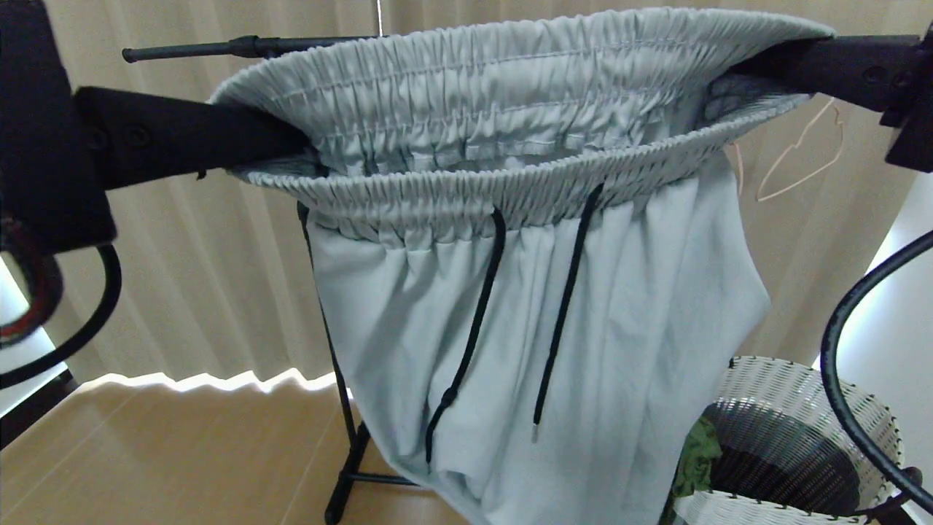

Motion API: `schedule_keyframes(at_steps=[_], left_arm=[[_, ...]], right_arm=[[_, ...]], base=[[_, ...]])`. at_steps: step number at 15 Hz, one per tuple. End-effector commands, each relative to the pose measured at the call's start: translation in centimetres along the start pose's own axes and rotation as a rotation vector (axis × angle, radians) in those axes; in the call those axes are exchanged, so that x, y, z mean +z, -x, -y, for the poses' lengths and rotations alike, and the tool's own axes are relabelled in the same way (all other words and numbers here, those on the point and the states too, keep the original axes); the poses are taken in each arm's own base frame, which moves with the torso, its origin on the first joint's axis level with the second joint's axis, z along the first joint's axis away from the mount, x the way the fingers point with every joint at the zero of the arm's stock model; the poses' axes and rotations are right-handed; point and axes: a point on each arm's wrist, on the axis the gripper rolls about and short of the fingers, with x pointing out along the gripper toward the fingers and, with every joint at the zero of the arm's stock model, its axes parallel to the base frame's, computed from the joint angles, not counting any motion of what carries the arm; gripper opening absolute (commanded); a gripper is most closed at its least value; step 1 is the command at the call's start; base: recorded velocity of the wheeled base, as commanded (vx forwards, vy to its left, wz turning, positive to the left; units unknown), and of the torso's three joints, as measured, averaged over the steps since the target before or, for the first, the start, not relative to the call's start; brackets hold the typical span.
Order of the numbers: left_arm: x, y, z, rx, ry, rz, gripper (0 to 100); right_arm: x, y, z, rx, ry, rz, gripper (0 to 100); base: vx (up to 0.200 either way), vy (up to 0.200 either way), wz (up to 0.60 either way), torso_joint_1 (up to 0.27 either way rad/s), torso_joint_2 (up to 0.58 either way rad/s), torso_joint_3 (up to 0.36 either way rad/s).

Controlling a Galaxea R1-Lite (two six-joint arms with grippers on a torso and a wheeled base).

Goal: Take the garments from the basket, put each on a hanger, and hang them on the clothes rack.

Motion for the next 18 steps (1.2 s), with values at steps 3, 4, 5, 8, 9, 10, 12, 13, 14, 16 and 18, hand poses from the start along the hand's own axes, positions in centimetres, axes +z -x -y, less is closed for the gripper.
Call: schedule_keyframes(at_steps=[3, 4, 5, 8, 9, 10, 12, 13, 14, 16, 18], left_arm=[[-3.7, -2.8, -3.0, 0.19, -0.108, -0.145, 0], [-4.4, -3.0, -3.1, 0.188, -0.127, -0.144, 0], [-5.0, -3.2, -3.2, 0.191, -0.153, -0.128, 0], [-5.8, -2.6, -3.5, 0.221, -0.281, -0.04, 0], [-5.6, -2.6, -3.5, 0.222, -0.282, -0.027, 0], [-5.0, -2.6, -3.4, 0.218, -0.279, -0.013, 0], [-3.9, -3.7, -3.7, 0.255, -0.266, 0.0, 0], [-3.7, -4.5, -4.6, 0.311, -0.263, -0.007, 0], [-3.6, -4.8, -5.0, 0.327, -0.258, -0.007, 0], [-3.0, -5.4, -5.1, 0.334, -0.235, 0.008, 0], [-2.5, -5.7, -4.7, 0.315, -0.169, 0.033, 0]], right_arm=[[-2.1, -1.9, 0.3, -0.057, -0.004, -0.089, 0], [-2.4, -2.0, 0.4, -0.07, 0.001, -0.101, 0], [-2.6, -2.0, 0.4, -0.081, 0.01, -0.109, 0], [-3.7, -1.5, 0.9, -0.148, 0.05, -0.149, 0], [-3.7, -1.4, 1.2, -0.159, 0.05, -0.15, 0], [-3.7, -1.5, 1.2, -0.163, 0.05, -0.138, 0], [-3.4, -2.1, 1.4, -0.167, 0.055, -0.087, 0], [-3.4, -2.5, 1.4, -0.168, 0.056, -0.073, 0], [-3.4, -2.6, 1.4, -0.169, 0.056, -0.07, 0], [-3.4, -2.6, 1.5, -0.172, 0.055, -0.065, 0], [-3.7, -3.1, 1.7, -0.179, 0.054, -0.078, 0]], base=[[0.0, 0.0, 0.0, 0.0, 0.0, 0.0], [0.0, 0.0, 0.0, 0.0, 0.0, 0.0], [0.0, 0.0, 0.0, 0.0, 0.0, 0.0], [0.0, 0.0, 0.0, 0.0, 0.0, 0.0], [0.0, 0.0, 0.0, 0.0, 0.0, 0.0], [0.0, 0.0, 0.0, 0.0, 0.0, 0.0], [0.0, 0.0, 0.0, 0.0, 0.0, 0.0], [0.0, 0.0, 0.0, 0.0, 0.0, 0.0], [0.0, 0.0, 0.0, 0.0, 0.0, 0.0], [0.0, 0.0, 0.0, 0.0, 0.0, 0.0], [0.0, 0.0, 0.0, 0.0, 0.0, 0.0]])
